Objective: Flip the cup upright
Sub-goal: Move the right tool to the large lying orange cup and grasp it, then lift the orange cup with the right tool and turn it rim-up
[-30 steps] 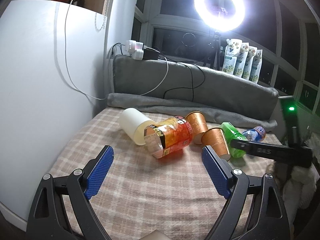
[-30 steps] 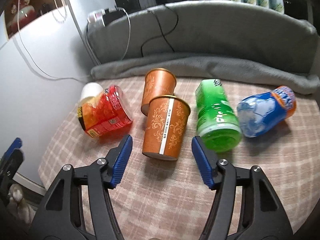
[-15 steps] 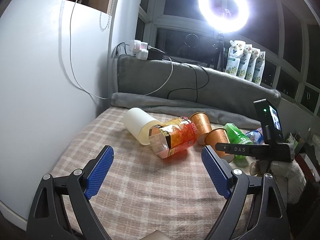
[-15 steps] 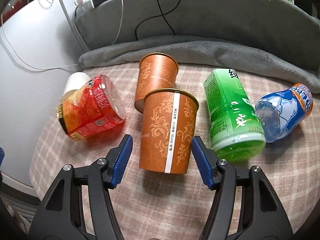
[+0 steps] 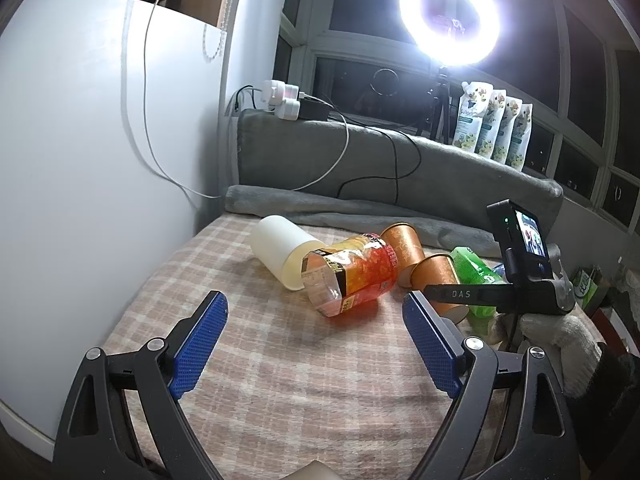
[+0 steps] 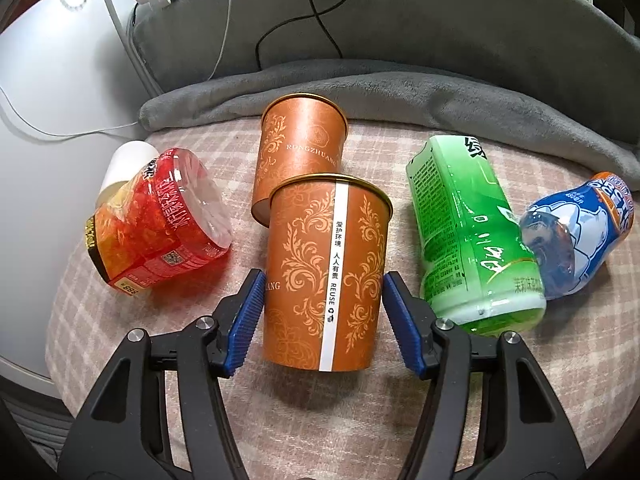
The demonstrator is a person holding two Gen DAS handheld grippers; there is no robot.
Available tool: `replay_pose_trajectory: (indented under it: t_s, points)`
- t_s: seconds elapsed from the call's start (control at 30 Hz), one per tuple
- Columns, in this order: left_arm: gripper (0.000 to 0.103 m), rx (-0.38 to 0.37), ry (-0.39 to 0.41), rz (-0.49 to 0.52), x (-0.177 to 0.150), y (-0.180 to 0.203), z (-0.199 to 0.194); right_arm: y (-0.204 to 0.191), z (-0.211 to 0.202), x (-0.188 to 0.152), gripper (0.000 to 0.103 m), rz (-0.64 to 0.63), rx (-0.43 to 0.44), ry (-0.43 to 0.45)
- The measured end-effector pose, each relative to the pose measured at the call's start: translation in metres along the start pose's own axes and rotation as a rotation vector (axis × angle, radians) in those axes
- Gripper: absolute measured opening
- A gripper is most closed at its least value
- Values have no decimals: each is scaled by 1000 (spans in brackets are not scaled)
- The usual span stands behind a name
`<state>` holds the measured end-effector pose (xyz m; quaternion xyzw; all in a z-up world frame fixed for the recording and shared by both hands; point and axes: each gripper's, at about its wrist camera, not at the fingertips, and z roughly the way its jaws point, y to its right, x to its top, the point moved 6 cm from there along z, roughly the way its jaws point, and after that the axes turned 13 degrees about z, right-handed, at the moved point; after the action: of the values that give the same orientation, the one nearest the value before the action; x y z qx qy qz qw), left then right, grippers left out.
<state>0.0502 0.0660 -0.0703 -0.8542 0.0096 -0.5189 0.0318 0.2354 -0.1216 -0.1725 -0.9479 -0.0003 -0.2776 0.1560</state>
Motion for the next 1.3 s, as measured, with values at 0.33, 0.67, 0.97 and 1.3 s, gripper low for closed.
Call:
replay_pose_trajectory:
  t_s: [0.33, 0.67, 0.97, 1.3]
  points:
    - [89, 1, 3, 5, -1, 3, -3, 2, -46, -15, 62, 18, 83, 32]
    - [89, -43, -18, 7, -3, 18, 1, 22, -80, -55, 62, 56, 118, -13]
    - [89, -131, -54, 2, -4, 38, 9, 31, -77, -84, 63, 90, 118, -63]
    - [89, -263, -135, -59, -7, 54, 24, 36, -80, -85, 66, 99, 116, -51]
